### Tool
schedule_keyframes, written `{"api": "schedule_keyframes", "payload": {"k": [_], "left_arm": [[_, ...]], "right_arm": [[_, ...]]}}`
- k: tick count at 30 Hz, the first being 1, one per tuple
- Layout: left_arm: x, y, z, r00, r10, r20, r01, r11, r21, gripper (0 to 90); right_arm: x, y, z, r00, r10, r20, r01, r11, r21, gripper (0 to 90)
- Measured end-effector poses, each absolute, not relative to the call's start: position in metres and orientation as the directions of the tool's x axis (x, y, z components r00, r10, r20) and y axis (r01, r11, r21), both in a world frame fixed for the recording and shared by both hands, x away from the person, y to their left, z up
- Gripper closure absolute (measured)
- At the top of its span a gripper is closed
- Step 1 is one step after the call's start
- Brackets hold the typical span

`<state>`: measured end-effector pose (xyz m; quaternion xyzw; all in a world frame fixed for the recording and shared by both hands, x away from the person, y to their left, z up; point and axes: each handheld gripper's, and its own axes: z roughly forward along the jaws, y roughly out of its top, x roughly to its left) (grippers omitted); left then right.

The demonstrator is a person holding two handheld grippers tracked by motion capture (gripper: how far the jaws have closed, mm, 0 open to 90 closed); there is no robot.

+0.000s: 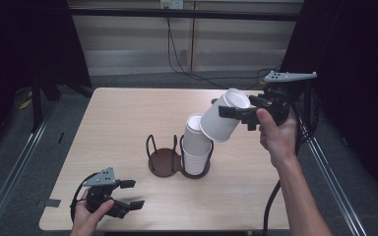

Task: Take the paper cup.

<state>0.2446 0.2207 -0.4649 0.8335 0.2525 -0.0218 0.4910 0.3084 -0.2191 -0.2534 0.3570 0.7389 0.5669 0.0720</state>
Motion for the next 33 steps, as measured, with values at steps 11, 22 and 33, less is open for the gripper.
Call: {"api": "schedule_keyframes", "payload": {"k": [11,22,33], "left_arm": [[0.246,0.222,-0.465,0.866,0.406,-0.292,0.449,-0.376,0.81,17.2],[0.246,0.212,-0.453,0.869,0.397,-0.294,0.427,-0.304,0.852,15.9],[0.245,0.19,-0.435,0.9,0.368,-0.232,0.364,-0.345,0.865,16.8]], "right_arm": [[0.292,-0.234,-0.258,-0.733,0.605,0.312,0.443,0.076,0.893,23.8],[0.276,-0.235,-0.272,-0.725,0.617,0.305,0.467,0.115,0.877,23.9],[0.267,-0.23,-0.297,-0.727,0.603,0.328,0.492,0.125,0.862,24.1]]}}
